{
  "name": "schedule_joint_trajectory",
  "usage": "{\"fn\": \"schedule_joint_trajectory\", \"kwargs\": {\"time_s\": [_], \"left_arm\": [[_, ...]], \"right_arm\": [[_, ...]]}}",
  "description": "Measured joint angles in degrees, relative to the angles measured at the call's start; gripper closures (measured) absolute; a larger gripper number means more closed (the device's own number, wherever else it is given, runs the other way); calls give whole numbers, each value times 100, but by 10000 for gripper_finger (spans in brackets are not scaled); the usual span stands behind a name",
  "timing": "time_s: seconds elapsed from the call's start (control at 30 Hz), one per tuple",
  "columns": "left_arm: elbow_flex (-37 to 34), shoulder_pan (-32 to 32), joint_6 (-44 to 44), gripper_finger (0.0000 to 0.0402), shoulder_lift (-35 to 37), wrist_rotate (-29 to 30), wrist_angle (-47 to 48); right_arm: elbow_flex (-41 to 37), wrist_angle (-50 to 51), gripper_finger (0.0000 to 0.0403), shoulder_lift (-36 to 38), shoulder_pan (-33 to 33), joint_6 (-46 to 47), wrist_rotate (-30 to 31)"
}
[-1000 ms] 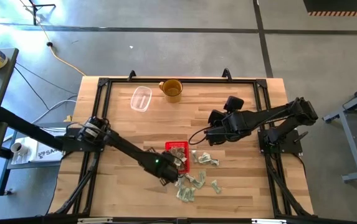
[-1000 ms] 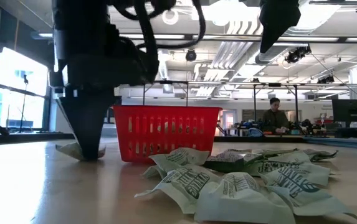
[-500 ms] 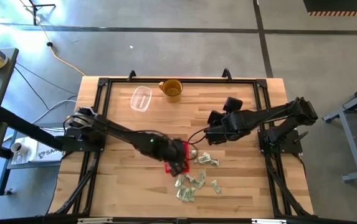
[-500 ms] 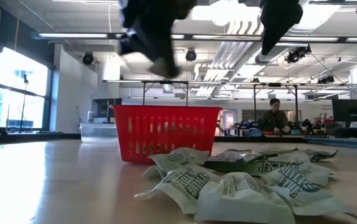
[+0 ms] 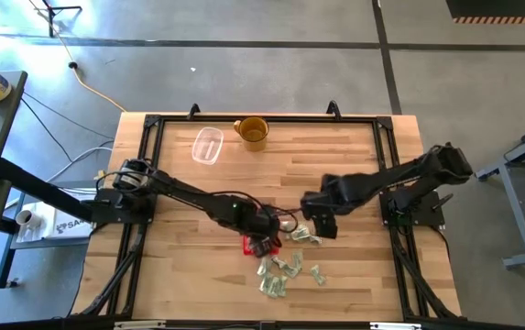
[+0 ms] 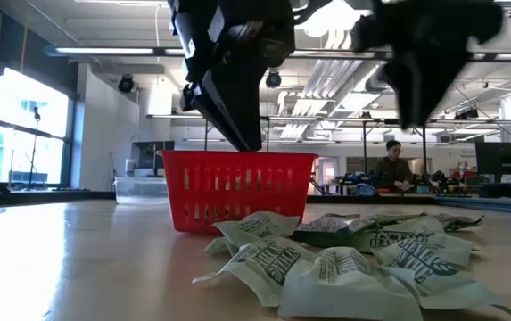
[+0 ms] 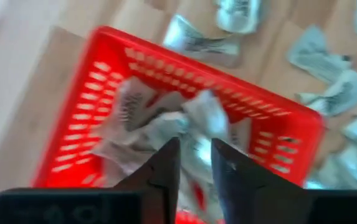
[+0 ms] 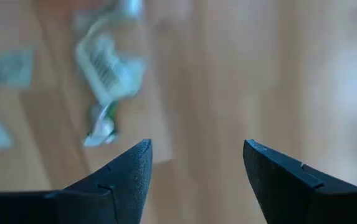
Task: Pick and place Stevia / Truvia into bins
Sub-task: Put the green stevia packet into the red basket
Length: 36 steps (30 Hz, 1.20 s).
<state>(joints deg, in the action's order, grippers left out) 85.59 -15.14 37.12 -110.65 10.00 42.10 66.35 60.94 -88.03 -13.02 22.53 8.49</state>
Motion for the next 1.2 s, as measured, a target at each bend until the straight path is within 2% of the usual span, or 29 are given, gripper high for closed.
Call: {"fn": "schedule_joint_trajectory", "kwargs": {"time_s": [0.07,0.13,0.3,0.4,0.5,0.67,0.8,0.87,1.0,1.1,1.2], "left_arm": [[-1,-64,22,258,61,172,205],[3,-207,109,243,94,305,420],[0,-632,265,213,190,562,988],[-60,-644,351,204,334,686,1168],[-496,-612,409,201,621,885,1053],[-1565,-734,926,203,1371,808,-73],[-2417,-835,1233,203,2055,701,-1464],[-2761,-860,1396,204,2363,641,-1846],[-3197,-859,1663,204,2842,595,-1851],[-3376,-855,1762,204,3098,570,-1520],[-3428,-855,1832,204,3252,601,-991]], "right_arm": [[-708,-648,160,268,-137,326,-367],[-1287,-1221,160,582,-359,835,-446],[-2118,-2613,160,1270,-1076,1877,327],[-2422,-3497,160,1323,-1414,1744,815],[-2700,-4112,160,1110,-1594,1192,984],[-2830,-4154,160,610,-1678,1557,728],[-2828,-4204,160,316,-1679,1576,912],[-2827,-4278,160,216,-1634,1496,1006],[-2822,-4305,160,-2,-1501,1339,984],[-2808,-4437,165,-203,-1297,1350,438],[-2789,-4472,189,-403,-1162,1434,74]]}}
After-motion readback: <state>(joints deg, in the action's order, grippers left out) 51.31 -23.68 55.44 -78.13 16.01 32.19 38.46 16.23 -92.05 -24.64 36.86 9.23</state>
